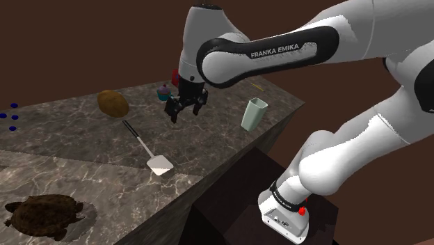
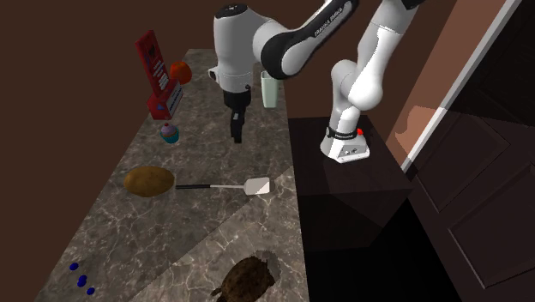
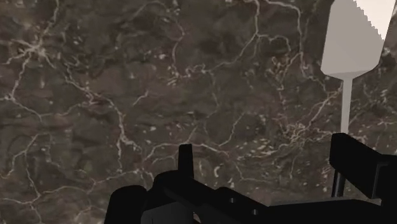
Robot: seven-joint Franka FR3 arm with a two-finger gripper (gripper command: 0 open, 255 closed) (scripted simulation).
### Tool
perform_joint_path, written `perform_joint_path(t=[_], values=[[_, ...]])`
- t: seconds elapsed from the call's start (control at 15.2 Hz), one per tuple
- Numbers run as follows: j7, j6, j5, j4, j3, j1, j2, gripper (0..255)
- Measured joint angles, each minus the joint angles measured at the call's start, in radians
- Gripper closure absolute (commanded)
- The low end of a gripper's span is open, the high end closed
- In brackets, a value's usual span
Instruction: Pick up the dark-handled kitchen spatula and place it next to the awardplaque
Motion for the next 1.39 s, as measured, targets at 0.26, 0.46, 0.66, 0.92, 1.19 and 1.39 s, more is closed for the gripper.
perform_joint_path(t=[0.26, 0.46, 0.66, 0.92, 1.19, 1.39], values=[[0.081, 0.074, -0.04, 0.072, 0.052, 0.011, 0.139, 0], [0.155, 0.102, -0.085, 0.146, 0.088, 0.028, 0.24, 0], [0.23, 0.131, -0.144, 0.226, 0.112, 0.05, 0.354, 0], [0.266, 0.159, -0.178, 0.255, 0.115, 0.063, 0.414, 0], [0.28, 0.211, -0.202, 0.238, 0.109, 0.065, 0.453, 0], [0.288, 0.224, -0.21, 0.235, 0.108, 0.068, 0.464, 0]])
